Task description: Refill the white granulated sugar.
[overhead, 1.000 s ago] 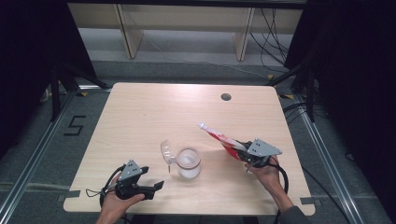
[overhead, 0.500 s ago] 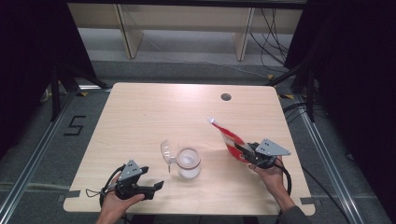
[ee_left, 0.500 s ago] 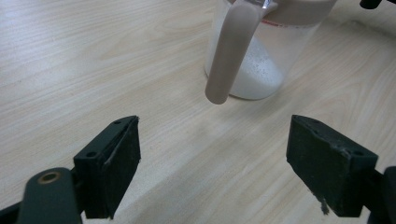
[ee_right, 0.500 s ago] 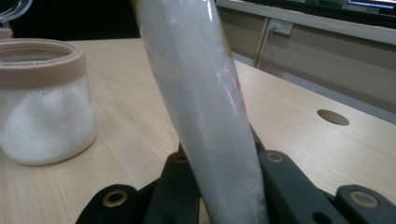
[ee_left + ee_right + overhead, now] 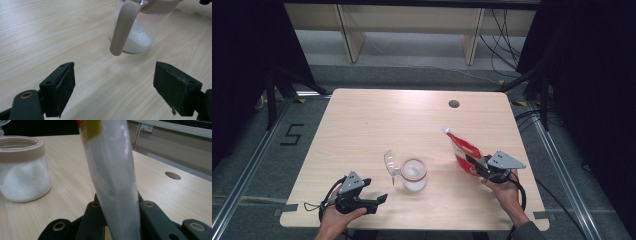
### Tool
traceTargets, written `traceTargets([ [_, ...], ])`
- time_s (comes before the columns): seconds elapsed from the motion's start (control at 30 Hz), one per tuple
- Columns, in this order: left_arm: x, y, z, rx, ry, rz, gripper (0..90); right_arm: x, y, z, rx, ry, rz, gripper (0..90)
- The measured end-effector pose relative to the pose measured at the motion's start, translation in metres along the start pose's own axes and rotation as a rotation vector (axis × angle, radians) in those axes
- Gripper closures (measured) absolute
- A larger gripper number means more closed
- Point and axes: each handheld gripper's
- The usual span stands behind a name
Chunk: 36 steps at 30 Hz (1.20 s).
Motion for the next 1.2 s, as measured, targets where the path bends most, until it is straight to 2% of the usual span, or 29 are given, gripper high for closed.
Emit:
traceTargets([
  [0.03, 0.0, 0.0, 0.0, 0.004, -0.001, 0.0, 17.3, 0.0, -0.001, 0.0, 0.005, 0.003, -0.004, 80.6],
  [0.13, 0.0, 0.0, 0.0, -0.001, 0.001, -0.003, 17.3, 0.001, 0.001, 0.001, -0.042, 0.021, 0.003, 80.2],
  [0.23, 0.0, 0.0, 0.0, -0.002, 0.006, -0.005, 17.3, 0.002, 0.0, 0.001, -0.036, 0.046, -0.005, 80.2],
  [0.27, 0.0, 0.0, 0.0, -0.002, 0.008, -0.007, 17.3, 0.002, -0.001, 0.001, -0.03, 0.04, 0.0, 80.2],
  [0.3, 0.0, 0.0, 0.0, -0.005, 0.01, -0.003, 17.3, 0.002, 0.002, 0.001, -0.058, 0.025, -0.005, 80.3],
  [0.4, 0.0, 0.0, 0.0, 0.001, 0.011, -0.004, 17.3, 0.001, 0.001, 0.001, -0.044, 0.023, 0.011, 80.3],
  [0.43, 0.0, 0.0, 0.0, 0.001, 0.011, -0.003, 17.3, 0.001, 0.001, 0.001, -0.047, 0.024, 0.01, 80.2],
  [0.47, 0.0, 0.0, 0.0, 0.002, 0.01, -0.001, 17.3, 0.001, 0.001, 0.001, -0.041, 0.038, -0.011, 80.1],
  [0.6, 0.0, -0.001, 0.0, 0.003, 0.011, -0.002, 17.3, 0.001, 0.001, 0.001, -0.044, 0.035, -0.008, 78.3],
  [0.67, 0.0, -0.001, 0.0, 0.005, 0.009, -0.001, 17.3, 0.001, 0.001, 0.001, -0.051, 0.028, 0.002, 76.6],
  [0.7, 0.0, 0.0, 0.0, 0.001, 0.012, -0.006, 17.3, 0.002, 0.001, 0.001, -0.052, 0.034, -0.009, 75.5],
  [0.73, 0.0, 0.0, 0.0, 0.001, 0.01, -0.002, 17.3, 0.002, 0.0, 0.0, -0.03, 0.031, -0.007, 74.6],
  [0.77, 0.0, 0.0, 0.0, -0.001, 0.009, -0.002, 17.3, 0.003, 0.002, 0.001, -0.064, 0.046, -0.008, 73.1],
  [0.87, 0.0, 0.0, 0.0, -0.003, 0.009, -0.005, 17.3, 0.004, 0.004, 0.0, -0.064, 0.04, 0.006, 70.1],
  [0.9, 0.0, 0.0, 0.0, -0.001, 0.005, -0.004, 17.3, 0.004, 0.003, 0.0, -0.064, 0.037, -0.004, 68.6],
  [0.97, 0.0, 0.0, 0.0, -0.002, 0.006, -0.004, 17.3, 0.006, 0.003, -0.001, -0.047, 0.037, 0.006, 65.7],
  [1.0, 0.0, 0.0, 0.0, -0.002, 0.007, -0.001, 17.3, 0.007, 0.004, -0.001, -0.063, 0.04, -0.006, 64.1],
  [1.03, 0.0, 0.0, 0.0, 0.005, 0.006, -0.001, 17.3, 0.009, 0.005, -0.001, -0.065, 0.032, 0.013, 62.1],
  [1.07, 0.0, 0.0, 0.0, 0.004, 0.007, -0.001, 17.3, 0.011, 0.006, -0.001, -0.065, 0.047, 0.005, 60.0],
  [1.1, 0.0, 0.0, 0.0, 0.005, 0.007, -0.001, 17.3, 0.012, 0.005, -0.001, -0.042, 0.038, 0.017, 57.5],
  [1.17, -0.001, 0.0, 0.0, 0.008, 0.007, 0.0, 17.3, 0.012, 0.007, -0.001, -0.068, 0.05, -0.002, 53.4],
  [1.2, -0.001, 0.0, 0.0, 0.008, 0.007, 0.0, 17.3, 0.014, 0.008, 0.0, -0.083, 0.053, 0.019, 51.7],
])
Point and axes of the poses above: each handheld gripper's, and its own axes: x roughly backward along the jaws, z roughly out of its underside, y roughly to its left, and after that the axes turned 13 degrees about y, right-handed
